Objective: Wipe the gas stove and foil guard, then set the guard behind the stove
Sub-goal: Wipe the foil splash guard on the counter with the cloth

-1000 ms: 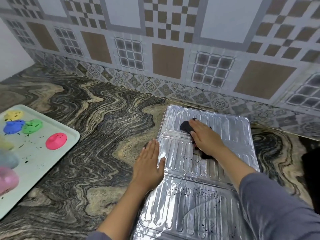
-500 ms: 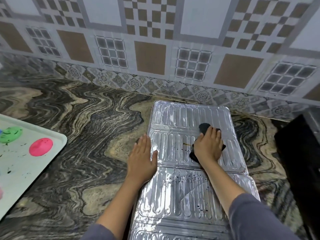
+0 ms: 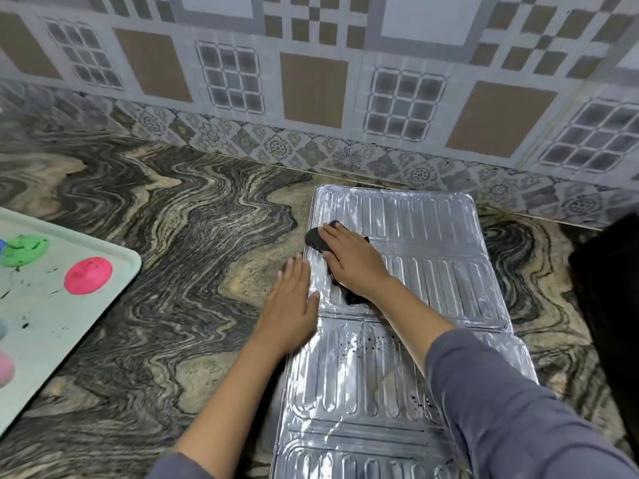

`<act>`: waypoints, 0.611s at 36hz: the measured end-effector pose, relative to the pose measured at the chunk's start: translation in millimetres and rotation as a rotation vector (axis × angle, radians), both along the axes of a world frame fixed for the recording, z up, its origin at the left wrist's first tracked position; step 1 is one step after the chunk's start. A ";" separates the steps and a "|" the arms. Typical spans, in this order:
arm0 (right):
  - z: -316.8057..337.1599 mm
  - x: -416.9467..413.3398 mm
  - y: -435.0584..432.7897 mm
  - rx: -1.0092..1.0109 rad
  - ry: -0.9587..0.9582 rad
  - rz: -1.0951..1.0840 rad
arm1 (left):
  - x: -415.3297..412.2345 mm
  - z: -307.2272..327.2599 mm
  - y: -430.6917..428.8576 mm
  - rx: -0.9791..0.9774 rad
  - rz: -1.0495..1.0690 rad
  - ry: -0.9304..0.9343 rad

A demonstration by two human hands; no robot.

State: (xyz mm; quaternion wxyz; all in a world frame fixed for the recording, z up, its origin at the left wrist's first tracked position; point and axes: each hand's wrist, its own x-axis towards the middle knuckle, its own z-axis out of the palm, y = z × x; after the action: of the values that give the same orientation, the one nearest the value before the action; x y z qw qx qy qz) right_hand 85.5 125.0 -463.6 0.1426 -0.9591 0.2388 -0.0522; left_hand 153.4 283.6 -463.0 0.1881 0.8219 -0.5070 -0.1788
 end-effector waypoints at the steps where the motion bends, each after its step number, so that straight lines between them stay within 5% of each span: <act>1: -0.1 -0.5 -1.5 0.000 0.007 0.012 | -2.4 2.5 4.3 -0.004 0.002 0.012; 22: 17.3 -19.8 21.7 0.161 0.003 0.176 | -38.6 -8.0 35.9 0.045 0.080 -0.157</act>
State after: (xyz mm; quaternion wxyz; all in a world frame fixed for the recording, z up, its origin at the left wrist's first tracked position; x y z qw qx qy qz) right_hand 65.8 146.7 -446.3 0.2231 -0.9618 0.1575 -0.0185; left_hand 114.8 319.4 -470.9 0.1362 0.8570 -0.4828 -0.1176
